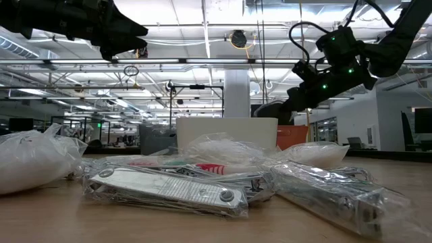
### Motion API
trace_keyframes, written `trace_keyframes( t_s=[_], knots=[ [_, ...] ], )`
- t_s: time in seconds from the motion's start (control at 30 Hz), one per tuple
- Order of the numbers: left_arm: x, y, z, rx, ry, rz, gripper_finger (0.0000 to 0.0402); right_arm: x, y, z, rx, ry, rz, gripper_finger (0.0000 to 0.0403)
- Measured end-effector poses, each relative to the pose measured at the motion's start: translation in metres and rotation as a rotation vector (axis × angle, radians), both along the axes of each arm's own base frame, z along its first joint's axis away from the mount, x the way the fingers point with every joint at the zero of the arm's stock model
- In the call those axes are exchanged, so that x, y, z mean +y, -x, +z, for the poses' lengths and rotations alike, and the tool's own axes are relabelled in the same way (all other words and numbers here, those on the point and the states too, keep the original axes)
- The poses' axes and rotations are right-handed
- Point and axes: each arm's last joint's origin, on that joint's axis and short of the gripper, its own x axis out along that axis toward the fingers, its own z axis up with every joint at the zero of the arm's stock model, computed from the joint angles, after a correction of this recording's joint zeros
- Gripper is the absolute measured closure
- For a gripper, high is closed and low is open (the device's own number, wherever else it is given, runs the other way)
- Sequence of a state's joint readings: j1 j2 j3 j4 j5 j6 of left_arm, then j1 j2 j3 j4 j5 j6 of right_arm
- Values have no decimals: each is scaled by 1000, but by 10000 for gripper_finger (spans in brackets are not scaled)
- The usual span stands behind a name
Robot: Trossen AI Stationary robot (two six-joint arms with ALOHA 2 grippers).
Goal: Pick & Place Travel size toiletries
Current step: Put the black hairbrush into the orange bin, then put the blue toothbrush into the black bin
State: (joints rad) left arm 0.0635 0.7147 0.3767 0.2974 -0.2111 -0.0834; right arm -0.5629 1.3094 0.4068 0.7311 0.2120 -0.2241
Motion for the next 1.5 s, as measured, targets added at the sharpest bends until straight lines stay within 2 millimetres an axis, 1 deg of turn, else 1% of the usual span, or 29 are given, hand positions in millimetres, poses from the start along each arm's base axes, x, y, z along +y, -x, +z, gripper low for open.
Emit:
trace_keyframes(
  t_s=[0.1,0.23,0.4,0.47,0.6,0.67,0.77,0.83,0.93,1.03,1.2,1.33,1.43,1.5],
  knots=[
    [0,0,0,1,0,0,190,0,-1,-2,12,-2,3,281],
    [0,0,0,1,0,0,190,0,0,1,0,8,0,228],
    [0,0,0,2,0,0,190,-1,1,10,-52,55,-44,184],
    [0,0,0,2,0,0,190,0,1,13,-73,59,-28,173],
    [0,0,0,2,0,0,190,5,1,18,-138,7,90,164],
    [0,0,0,2,0,0,190,4,1,20,-159,2,77,164],
    [0,0,0,2,0,0,190,4,4,20,-148,6,13,167],
    [0,0,0,2,-1,0,190,5,5,20,-141,-17,24,169],
    [0,0,0,2,-1,0,190,11,4,19,-141,-88,141,172],
    [0,0,0,2,-1,0,190,21,3,17,-148,-213,308,171],
    [0,0,0,2,-1,0,190,40,2,24,-225,-443,687,175],
    [0,0,0,2,-1,0,190,54,7,37,-276,-598,965,180],
    [0,0,0,1,-1,0,190,62,15,45,-292,-656,1089,184],
    [0,0,0,0,0,0,190,68,21,47,-306,-652,1115,188]
  ],
)
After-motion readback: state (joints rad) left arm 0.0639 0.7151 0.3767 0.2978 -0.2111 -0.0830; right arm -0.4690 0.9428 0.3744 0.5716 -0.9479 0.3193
